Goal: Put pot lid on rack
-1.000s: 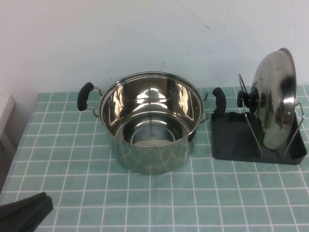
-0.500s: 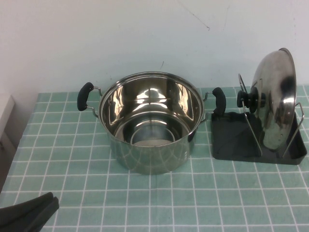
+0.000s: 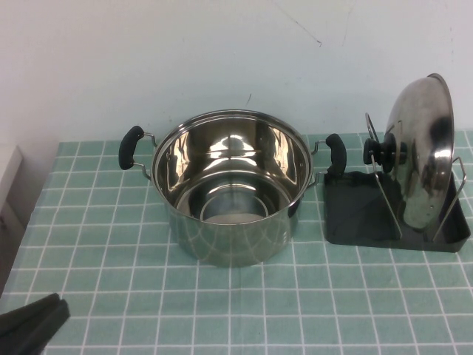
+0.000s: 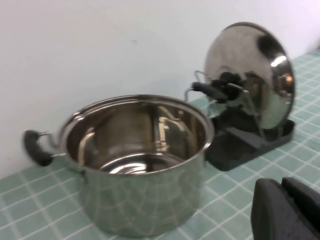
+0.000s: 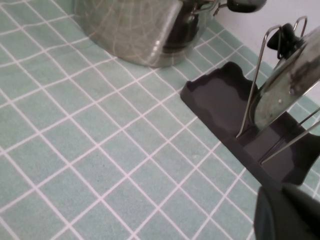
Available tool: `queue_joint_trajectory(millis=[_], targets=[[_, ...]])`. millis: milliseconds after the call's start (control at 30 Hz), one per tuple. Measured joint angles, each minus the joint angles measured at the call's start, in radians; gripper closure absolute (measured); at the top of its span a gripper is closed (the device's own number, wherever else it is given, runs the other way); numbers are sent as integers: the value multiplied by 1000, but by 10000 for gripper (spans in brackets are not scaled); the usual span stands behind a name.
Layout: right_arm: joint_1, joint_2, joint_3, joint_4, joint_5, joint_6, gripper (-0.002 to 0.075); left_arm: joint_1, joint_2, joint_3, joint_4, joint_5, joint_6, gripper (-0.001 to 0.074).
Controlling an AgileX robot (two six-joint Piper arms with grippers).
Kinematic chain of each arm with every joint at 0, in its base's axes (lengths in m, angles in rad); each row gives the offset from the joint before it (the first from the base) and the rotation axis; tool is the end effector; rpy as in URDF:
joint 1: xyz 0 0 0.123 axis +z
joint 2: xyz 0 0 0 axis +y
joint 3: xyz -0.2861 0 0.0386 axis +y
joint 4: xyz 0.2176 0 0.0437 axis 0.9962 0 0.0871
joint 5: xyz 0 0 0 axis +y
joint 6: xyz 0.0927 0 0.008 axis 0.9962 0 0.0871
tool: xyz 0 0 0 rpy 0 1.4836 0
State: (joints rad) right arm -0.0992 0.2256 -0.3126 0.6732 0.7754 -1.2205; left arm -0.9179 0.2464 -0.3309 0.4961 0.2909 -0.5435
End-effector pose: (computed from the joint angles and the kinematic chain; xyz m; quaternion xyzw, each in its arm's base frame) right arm 0.0209 0.0388 0.2484 -0.3586 0.7609 -0.0212 0.5403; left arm 0.0326 -0.0216 0.2841 0.2619 0.6884 -0.2739 0.6185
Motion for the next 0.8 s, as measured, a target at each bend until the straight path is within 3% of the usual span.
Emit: queue_joint_trajectory(millis=[267, 533, 633, 800], targets=[[0, 0, 0, 0, 7, 0, 726, 322, -94, 60, -209, -23, 199, 737], [0, 0, 0, 0, 9, 0, 726, 654, -201, 287, -449, -182, 307, 737], [0, 0, 0, 0, 9, 0, 726, 730, -248, 350, -485, -185, 310, 737], [0, 0, 0, 0, 11, 0, 726, 767, -257, 358, -496, -76, 317, 737]])
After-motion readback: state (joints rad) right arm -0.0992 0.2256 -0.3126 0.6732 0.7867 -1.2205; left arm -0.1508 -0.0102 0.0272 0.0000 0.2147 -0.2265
